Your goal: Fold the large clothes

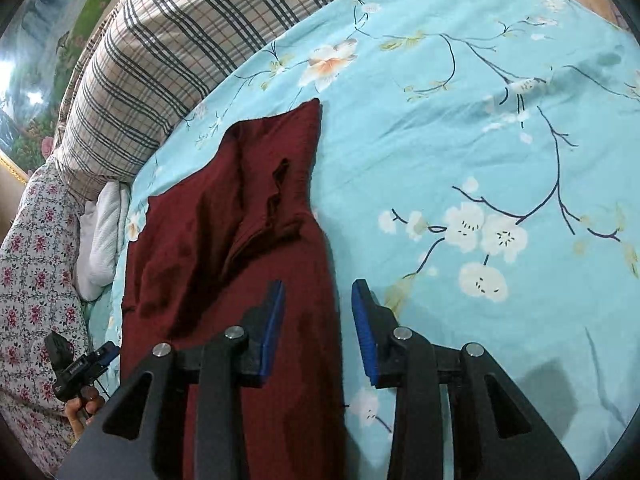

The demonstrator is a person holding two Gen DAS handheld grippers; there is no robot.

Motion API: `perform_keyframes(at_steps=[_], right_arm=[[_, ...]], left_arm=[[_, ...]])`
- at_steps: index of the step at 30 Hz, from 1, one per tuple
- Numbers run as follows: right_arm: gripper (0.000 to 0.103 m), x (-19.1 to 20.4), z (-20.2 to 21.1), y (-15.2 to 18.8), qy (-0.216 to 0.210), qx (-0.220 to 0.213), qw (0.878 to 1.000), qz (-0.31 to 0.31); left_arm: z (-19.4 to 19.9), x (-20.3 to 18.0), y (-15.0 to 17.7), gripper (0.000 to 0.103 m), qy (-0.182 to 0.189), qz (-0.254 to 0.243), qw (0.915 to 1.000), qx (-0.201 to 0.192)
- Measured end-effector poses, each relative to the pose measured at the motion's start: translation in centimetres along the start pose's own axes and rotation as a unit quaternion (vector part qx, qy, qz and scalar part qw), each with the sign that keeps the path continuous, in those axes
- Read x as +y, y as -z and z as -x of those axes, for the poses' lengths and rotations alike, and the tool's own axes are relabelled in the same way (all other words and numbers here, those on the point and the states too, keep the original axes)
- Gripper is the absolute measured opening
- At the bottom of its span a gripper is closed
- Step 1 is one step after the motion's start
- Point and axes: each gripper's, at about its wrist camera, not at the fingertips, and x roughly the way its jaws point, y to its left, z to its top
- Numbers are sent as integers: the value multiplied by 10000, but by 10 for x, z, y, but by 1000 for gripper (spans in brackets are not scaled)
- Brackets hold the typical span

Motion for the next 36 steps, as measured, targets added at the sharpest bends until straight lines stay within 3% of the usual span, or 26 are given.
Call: perform_keyframes(at_steps=[6, 15, 21, 24, 26, 27, 28, 31, 36], right_arm=[[35, 6, -5, 21, -479, 513, 9974, 188], [35, -3, 21, 90, -1416, 1013, 9845, 190], [35, 2, 36, 127, -1727, 1200, 9768, 403], [35, 6, 39, 143, -1860, 1292, 9726, 523], [35, 6, 39, 151, -1905, 1321, 9712, 543], [32, 7, 38, 154, -1900, 1325, 9712, 553], [27, 7, 37, 156, -1875, 1327, 9716, 568], [6, 8, 34, 158, -1763, 1323, 9736, 601], [5, 12, 43, 154, -1923, 1104, 9731, 627]], left_arm=[[-3, -4, 23, 68, 480, -144, 9981, 358], [25, 4, 78, 67, 1341, -37, 9890, 617], [41, 1, 111, 64, 1470, -128, 9863, 737], [47, -3, 125, 57, 1496, -330, 9847, 830], [48, -5, 131, 43, 1480, -404, 9843, 870], [48, -5, 133, 41, 1473, -422, 9842, 891], [48, -5, 136, 35, 1463, -442, 9841, 903], [46, -11, 135, 3, 1287, -557, 9862, 876], [57, -14, 132, 3, 1156, -545, 9903, 545]])
